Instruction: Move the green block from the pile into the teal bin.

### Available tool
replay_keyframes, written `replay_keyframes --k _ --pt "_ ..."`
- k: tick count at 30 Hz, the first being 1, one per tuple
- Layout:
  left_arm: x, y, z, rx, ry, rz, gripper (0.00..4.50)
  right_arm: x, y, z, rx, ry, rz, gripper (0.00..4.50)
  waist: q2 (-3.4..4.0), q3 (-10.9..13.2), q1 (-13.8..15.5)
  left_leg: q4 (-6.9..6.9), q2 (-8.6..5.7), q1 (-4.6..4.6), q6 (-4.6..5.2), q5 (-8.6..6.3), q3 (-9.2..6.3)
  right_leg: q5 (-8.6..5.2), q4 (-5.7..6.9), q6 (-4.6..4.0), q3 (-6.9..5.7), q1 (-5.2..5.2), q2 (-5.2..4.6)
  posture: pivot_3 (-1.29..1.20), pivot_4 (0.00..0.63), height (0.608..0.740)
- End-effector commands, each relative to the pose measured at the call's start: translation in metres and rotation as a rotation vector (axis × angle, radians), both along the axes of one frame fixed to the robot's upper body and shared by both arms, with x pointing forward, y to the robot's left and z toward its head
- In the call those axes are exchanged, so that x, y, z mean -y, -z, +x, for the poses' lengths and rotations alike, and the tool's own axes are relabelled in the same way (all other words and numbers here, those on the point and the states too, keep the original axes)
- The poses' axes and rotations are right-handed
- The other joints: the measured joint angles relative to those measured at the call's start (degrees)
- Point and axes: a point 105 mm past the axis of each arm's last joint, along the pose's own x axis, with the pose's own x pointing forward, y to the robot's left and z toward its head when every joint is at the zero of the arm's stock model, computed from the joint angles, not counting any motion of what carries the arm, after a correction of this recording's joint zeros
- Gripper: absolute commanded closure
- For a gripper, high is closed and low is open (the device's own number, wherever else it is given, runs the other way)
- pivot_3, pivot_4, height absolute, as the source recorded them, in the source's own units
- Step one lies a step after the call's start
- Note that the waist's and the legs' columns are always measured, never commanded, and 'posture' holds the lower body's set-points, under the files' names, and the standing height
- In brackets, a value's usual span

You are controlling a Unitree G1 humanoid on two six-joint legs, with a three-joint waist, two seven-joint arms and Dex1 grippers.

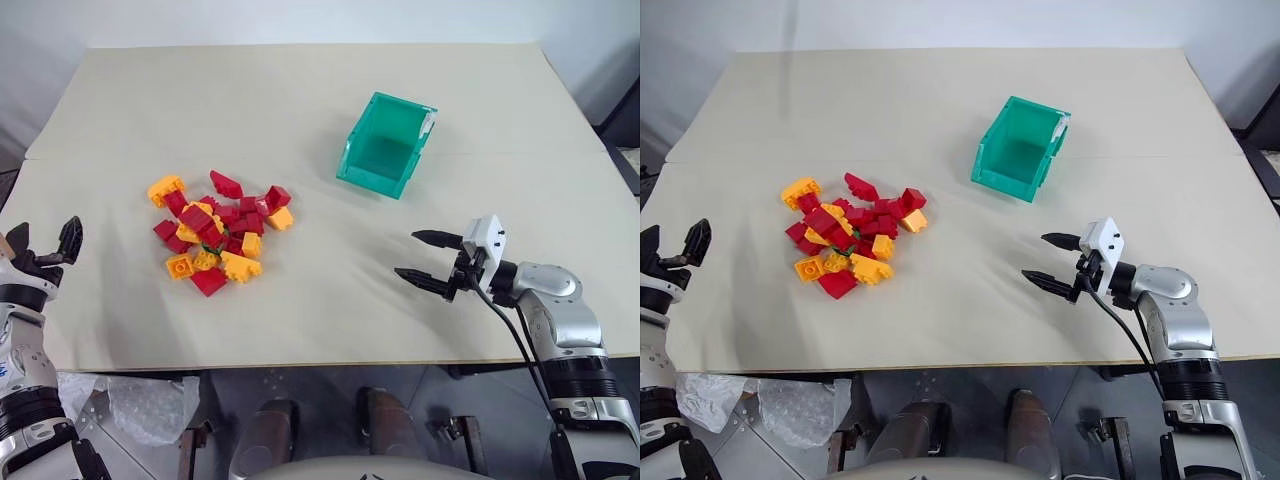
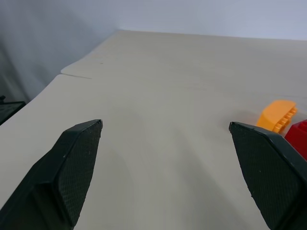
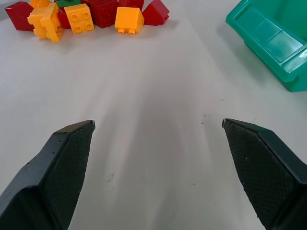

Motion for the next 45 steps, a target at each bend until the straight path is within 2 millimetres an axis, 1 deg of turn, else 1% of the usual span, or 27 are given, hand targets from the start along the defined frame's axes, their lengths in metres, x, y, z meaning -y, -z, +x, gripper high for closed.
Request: replay_keyframes --k 1,3,5,8,10,13,15,16,18,19,22,25,26,27,29,34,36,37,39,41,43,45 --pt "0.007 -0.015 -0.002 0.055 0.044 0.004 0.0 0.004 -0.018 0.002 0.069 0.006 0.01 0.04 0.0 0.0 0.0 0.0 0.0 0.0 0.0 0.0 0.0 0.0 0.0 0.0 0.0 0.0 0.0 0.0 0.15 0.74" --pt "0.015 -0.016 -0.003 0.06 0.08 0.002 0.0 0.004 -0.019 0.003 0.07 0.011 0.013 0.04 0.0 0.0 0.02 0.0 0.0 -0.01 0.0 0.0 0.0 0.0 -0.01 0.0 0.02 0.0 -0.01 0.0 0.15 0.74" --pt "0.016 -0.016 -0.005 0.051 0.08 -0.011 0.0 0.004 -0.019 0.003 0.072 0.01 0.013 0.04 0.0 0.0 0.03 0.0 0.02 -0.01 0.0 0.0 0.0 0.0 -0.02 0.0 0.02 0.0 -0.01 0.0 0.15 0.74" --pt "0.022 -0.018 -0.01 0.036 0.114 0.022 0.0 0.002 -0.02 0.005 0.072 0.006 0.019 0.04 0.0 0.0 -0.09 0.0 0.02 0.0 0.0 0.0 0.01 0.0 -0.07 0.0 0.03 0.0 0.0 0.0 0.15 0.74" --pt "0.031 -0.025 -0.016 0.077 0.191 0.057 0.0 0.0 -0.021 0.005 0.072 -0.005 0.023 0.04 0.0 0.0 -0.09 -0.02 0.03 0.0 0.01 -0.01 0.04 0.0 -0.07 0.0 0.09 -0.01 0.01 0.0 0.15 0.74" --pt "0.036 -0.03 -0.022 0.094 0.24 0.07 0.53 -0.006 -0.025 0.005 0.079 -0.038 0.024 0.0 0.0 0.0 -0.02 -0.01 0.05 0.0 0.01 -0.01 0.05 0.0 -0.21 0.0 0.09 -0.02 0.01 0.0 0.15 0.74" --pt "0.044 -0.031 -0.025 0.083 0.302 0.089 1.09 -0.008 -0.028 0.005 0.08 -0.058 0.028 0.0 0.0 0.0 -0.01 0.0 0.06 0.0 0.0 -0.01 0.05 0.0 -0.23 0.0 0.1 -0.01 0.01 0.0 0.15 0.74" --pt "0.047 -0.031 -0.026 0.08 0.319 0.094 1.47 -0.009 -0.028 0.005 0.08 -0.063 0.029 0.0 0.0 0.0 -0.01 -0.01 0.06 0.0 0.01 -0.01 0.05 0.0 -0.23 0.0 0.11 -0.01 0.01 0.0 0.15 0.74" --pt "0.069 -0.032 -0.041 0.04 0.528 0.212 2.08 -0.017 -0.034 0.001 0.082 -0.142 0.015 0.0 -0.02 0.01 -0.15 -0.01 0.06 0.0 0.01 -0.01 0.05 0.0 -0.23 0.0 0.11 -0.02 0.01 0.0 0.15 0.74" --pt "0.077 -0.031 -0.047 0.019 0.609 0.251 2.36 -0.02 -0.035 -0.001 0.083 -0.17 0.008 0.0 -0.01 0.01 -0.3 -0.01 0.07 -0.02 0.01 -0.02 0.06 0.0 -0.24 0.0 0.11 -0.05 0.02 0.0 0.15 0.74" --pt "0.088 -0.028 -0.06 -0.031 0.772 0.298 3.29 -0.023 -0.04 0.003 0.093 -0.186 0.009 0.0 0.06 0.05 -0.19 -0.05 0.17 0.0 0.01 -0.07 0.15 0.0 -0.37 -0.02 0.18 -0.04 0.07 0.0 0.15 0.74" --pt "0.1 -0.026 -0.067 -0.079 0.911 0.314 4.26 -0.025 -0.043 0.007 0.1 -0.194 0.012 0.0 0.08 0.06 -0.15 -0.03 0.19 0.01 0.01 -0.07 0.16 0.0 -0.37 -0.03 0.18 -0.03 0.07 0.0 0.15 0.74" --pt "0.105 -0.025 -0.069 -0.099 0.954 0.316 4.47 -0.026 -0.043 0.008 0.101 -0.198 0.012 0.0 0.08 0.06 -0.09 -0.03 0.19 0.01 0.03 -0.08 0.17 0.0 -0.37 -0.03 0.2 -0.04 0.07 0.0 0.15 0.74" --pt "0.113 -0.023 -0.07 -0.119 1.005 0.317 4.47 -0.028 -0.043 0.009 0.104 -0.207 0.01 0.0 0.08 0.06 -0.03 -0.03 0.19 0.01 0.03 -0.08 0.16 0.0 -0.38 -0.03 0.19 -0.03 0.07 0.0 0.15 0.74" --pt "0.127 -0.021 -0.065 -0.138 1.072 0.32 4.47 -0.032 -0.043 0.008 0.106 -0.231 0.011 0.0 0.09 0.07 0.04 -0.03 0.18 -0.01 0.07 -0.11 0.16 0.0 -0.38 -0.03 0.19 -0.03 0.06 0.0 0.15 0.74" --pt "0.16 -0.011 -0.043 -0.17 1.189 0.308 4.47 -0.038 -0.039 0.001 0.074 -0.317 -0.013 0.0 0.1 0.07 -0.01 0.01 0.16 -0.02 0.07 -0.11 0.16 0.0 -0.33 -0.03 0.17 -0.04 0.08 0.0 0.15 0.74" --pt "0.166 -0.002 -0.025 -0.21 1.165 0.342 4.47 -0.04 -0.041 0.002 0.069 -0.329 -0.008 0.0 0.11 0.08 -0.06 -0.01 0.16 -0.02 0.07 -0.11 0.17 0.01 -0.19 -0.01 0.18 -0.04 0.12 0.0 0.15 0.74" --pt "0.167 0.0 -0.02 -0.223 1.155 0.358 4.47 -0.04 -0.042 0.002 0.068 -0.332 -0.005 0.0 0.11 0.08 -0.11 -0.01 0.16 0.0 0.07 -0.11 0.19 0.01 -0.13 -0.01 0.18 -0.04 0.14 0.0 0.15 0.74" --pt "0.173 0.001 -0.013 -0.21 1.188 0.366 4.47 -0.042 -0.043 0.005 0.081 -0.332 -0.001 0.0 0.11 0.08 -0.37 -0.01 0.14 0.0 0.05 -0.12 0.27 0.01 -0.13 -0.01 0.23 -0.07 0.28 0.0 0.15 0.74" --pt "0.186 0.002 0.002 -0.189 1.215 0.354 4.47 -0.047 -0.044 0.008 0.094 -0.336 0.004 0.0 0.11 0.08 -0.43 -0.01 0.13 0.0 0.03 -0.13 0.31 0.01 -0.11 -0.01 0.27 -0.1 0.34 0.0 0.15 0.74" --pt "0.196 0.009 0.019 -0.206 1.201 0.352 4.47 -0.051 -0.045 0.011 0.107 -0.33 0.011 0.0 0.11 0.08 -0.18 0.01 0.11 0.0 0.01 -0.12 0.31 0.01 -0.11 -0.02 0.27 -0.11 0.41 0.0 0.15 0.74" --pt "0.193 0.015 0.033 -0.235 1.138 0.347 4.47 -0.052 -0.045 0.012 0.116 -0.325 0.015 0.0 0.11 0.08 -0.11 0.07 0.1 -0.03 -0.01 -0.12 0.31 0.02 -0.09 -0.02 0.27 -0.11 0.45 0.0 0.15 0.74"
